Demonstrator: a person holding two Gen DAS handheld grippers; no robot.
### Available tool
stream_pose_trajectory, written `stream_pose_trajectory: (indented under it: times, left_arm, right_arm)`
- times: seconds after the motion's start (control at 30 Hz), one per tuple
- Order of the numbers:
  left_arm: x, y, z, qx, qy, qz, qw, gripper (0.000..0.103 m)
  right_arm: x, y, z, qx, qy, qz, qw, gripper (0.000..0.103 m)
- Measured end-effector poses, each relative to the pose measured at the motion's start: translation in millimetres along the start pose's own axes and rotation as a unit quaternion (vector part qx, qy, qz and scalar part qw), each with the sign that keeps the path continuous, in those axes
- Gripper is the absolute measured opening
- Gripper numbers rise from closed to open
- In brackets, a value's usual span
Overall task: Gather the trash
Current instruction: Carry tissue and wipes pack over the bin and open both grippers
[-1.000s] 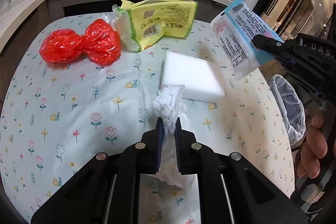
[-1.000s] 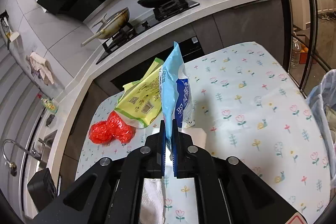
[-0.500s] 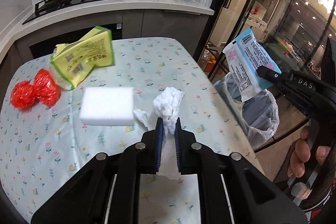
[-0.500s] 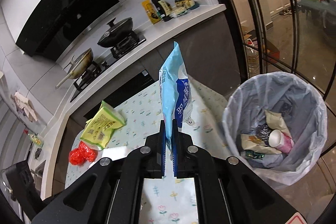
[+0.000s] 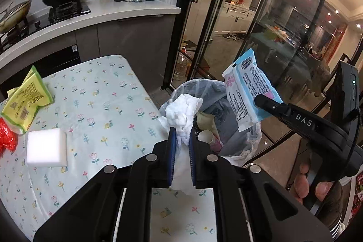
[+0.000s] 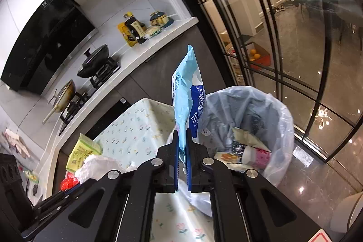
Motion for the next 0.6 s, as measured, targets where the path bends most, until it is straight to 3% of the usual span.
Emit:
stream_pose_trajectory:
  times: [0.6]
  left_arm:
    - [57.0, -77.3, -31.2, -0.030, -0.038, 0.051, 0.9975, 0.011]
  right_arm:
    - [61.3, -7.5, -22.6, 0.002, -0.043, 0.024, 0.999, 0.005]
Point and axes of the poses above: each gripper's, at about its wrist camera, not at the fingertips, and y roughly against the way its jaws point, x to its right, z to its underside, the point moved 10 cm from there along -y, roughly the way its jaws point, and after that the axes turned 15 degrees about -y, right-handed, at the moved point
